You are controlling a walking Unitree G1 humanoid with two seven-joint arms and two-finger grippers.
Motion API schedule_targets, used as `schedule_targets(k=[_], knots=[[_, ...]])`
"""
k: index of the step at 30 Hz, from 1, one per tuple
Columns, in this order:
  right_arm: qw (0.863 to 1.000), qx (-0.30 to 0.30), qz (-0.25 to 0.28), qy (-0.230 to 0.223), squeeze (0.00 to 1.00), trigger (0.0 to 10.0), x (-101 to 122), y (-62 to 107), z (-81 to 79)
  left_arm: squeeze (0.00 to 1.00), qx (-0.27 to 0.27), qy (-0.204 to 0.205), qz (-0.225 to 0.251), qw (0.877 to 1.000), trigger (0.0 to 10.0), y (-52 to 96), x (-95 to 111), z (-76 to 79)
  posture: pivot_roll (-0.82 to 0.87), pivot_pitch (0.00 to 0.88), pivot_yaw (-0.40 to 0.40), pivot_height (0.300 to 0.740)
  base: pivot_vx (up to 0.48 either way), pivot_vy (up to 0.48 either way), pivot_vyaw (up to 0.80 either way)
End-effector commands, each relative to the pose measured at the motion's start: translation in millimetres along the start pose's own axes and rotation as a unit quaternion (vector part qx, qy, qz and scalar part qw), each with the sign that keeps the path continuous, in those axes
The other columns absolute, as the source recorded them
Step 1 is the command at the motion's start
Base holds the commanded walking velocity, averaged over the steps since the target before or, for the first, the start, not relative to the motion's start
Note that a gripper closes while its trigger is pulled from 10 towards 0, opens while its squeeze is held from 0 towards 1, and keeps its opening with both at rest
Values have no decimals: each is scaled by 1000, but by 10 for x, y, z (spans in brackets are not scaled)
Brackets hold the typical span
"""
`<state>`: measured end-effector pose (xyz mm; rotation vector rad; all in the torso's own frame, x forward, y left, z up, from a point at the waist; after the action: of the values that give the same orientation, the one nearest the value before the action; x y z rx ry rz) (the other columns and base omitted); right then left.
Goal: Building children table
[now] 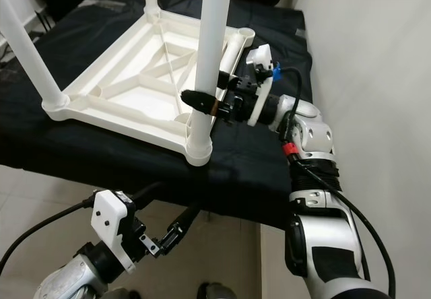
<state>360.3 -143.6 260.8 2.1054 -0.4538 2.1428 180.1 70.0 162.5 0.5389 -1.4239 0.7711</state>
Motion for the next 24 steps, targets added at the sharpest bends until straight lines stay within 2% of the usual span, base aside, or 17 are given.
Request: schedule_targets(k=[1, 3, 4, 5, 6, 7, 11, 12, 13, 14, 24], knots=[[998, 55, 15, 8, 1000, 10000, 152, 81, -37, 0, -9, 4, -10, 1000, 10000, 69, 30, 78, 106, 292, -82, 740, 0, 0, 0], [998, 55, 15, 8, 1000, 10000, 152, 81, -37, 0, -9, 4, -10, 1000, 10000, 69, 30, 78, 106, 292, -82, 740, 0, 0, 0], [997, 72, 21, 14, 1000, 10000, 225, 83, -45, 0, -9, 5, -11, 1000, 10000, 98, 52, 106, 111, 304, -78, 740, 0, 0, 0], [995, 92, 28, 28, 894, 10000, 307, 64, -33, 0, -9, 7, -14, 1000, 10000, 126, 75, 135, 117, 320, -74, 740, 0, 0, 0], [995, 92, 28, 28, 894, 10000, 307, 64, -33, 0, -9, 7, -14, 1000, 10000, 126, 75, 135, 117, 320, -74, 740, 0, 0, 0], [994, 96, 33, 44, 0, 10000, 369, 40, -13, 0, -9, 8, -15, 1000, 10000, 145, 94, 157, 121, 327, -72, 740, 0, 0, 0], [993, 101, 38, 50, 0, 10000, 414, 25, 2, 0, -8, 9, -17, 1000, 10000, 158, 108, 172, 122, 330, -70, 740, 0, 0, 0], [992, 109, 40, 53, 0, 7765, 457, 16, 8, 0, -8, 10, -19, 1000, 10000, 170, 120, 187, 127, 341, -66, 740, 0, 0, 0], [992, 109, 40, 53, 0, 7765, 457, 16, 8, 0, -8, 10, -19, 1000, 10000, 170, 120, 187, 127, 341, -66, 740, 0, 0, 0], [991, 114, 43, 56, 0, 0, 502, 2, 11, 0, -9, 10, -21, 1000, 10000, 178, 127, 199, 130, 346, -65, 740, 0, 0, 0], [988, 127, 36, 79, 0, 0, 629, 2, 1, 0, -7, 12, -28, 1000, 10000, 174, 142, 196, 111, 338, -65, 740, 0, 0, 0]])
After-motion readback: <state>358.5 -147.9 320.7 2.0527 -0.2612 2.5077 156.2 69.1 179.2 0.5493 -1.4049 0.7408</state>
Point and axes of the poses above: a point about 5 cm out from each wrist's last joint towards the gripper, its own y axis pointing back from the gripper into the wrist, its own x axis along the axis of the wrist's last joint, z = x × y, the point moved 2 cm from there along -y, pointing out of the wrist towards the gripper, and after that the axes turned 1 degree about -y, right-handed, at the moved point
